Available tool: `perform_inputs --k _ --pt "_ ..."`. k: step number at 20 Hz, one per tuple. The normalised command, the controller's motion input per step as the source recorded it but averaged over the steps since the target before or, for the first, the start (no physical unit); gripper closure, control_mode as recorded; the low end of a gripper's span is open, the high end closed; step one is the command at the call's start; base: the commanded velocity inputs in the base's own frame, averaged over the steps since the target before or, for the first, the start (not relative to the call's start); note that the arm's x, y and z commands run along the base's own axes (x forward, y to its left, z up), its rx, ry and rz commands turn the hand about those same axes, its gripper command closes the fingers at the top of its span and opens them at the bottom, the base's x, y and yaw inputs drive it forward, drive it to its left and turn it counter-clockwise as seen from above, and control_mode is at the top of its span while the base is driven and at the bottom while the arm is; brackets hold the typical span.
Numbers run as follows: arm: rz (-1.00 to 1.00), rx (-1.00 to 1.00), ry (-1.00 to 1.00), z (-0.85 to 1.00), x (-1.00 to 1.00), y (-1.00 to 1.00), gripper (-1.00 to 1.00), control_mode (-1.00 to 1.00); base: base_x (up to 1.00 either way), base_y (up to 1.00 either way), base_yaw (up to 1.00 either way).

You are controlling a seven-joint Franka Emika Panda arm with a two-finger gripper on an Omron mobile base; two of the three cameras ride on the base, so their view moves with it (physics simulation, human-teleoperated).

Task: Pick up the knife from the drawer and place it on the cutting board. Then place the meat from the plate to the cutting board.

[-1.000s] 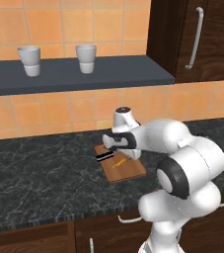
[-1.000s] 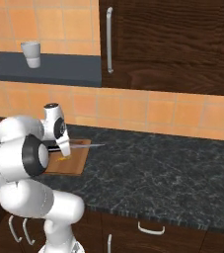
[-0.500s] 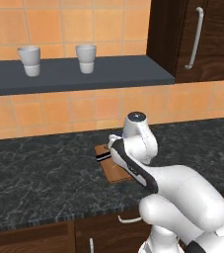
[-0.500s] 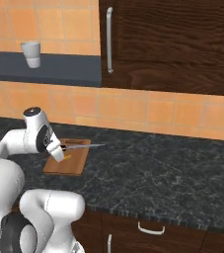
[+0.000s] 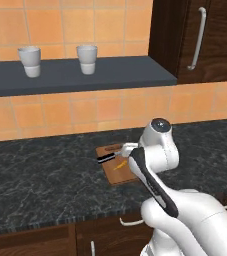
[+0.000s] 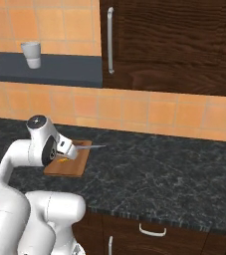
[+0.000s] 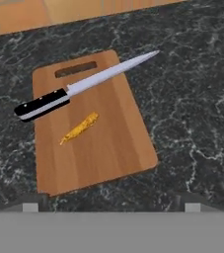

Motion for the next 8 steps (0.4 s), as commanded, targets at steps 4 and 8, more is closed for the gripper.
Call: perform_inputs --k 4,8 --pt "0.11 -0.22 -0.16 0.40 -0.06 -0.02 -1.00 -1.00 0.00 0.00 0.00" --pt "0.05 -0.01 -0.02 0.72 -0.36 0.09 -1.00 -1.00 0.00 0.00 0.00"
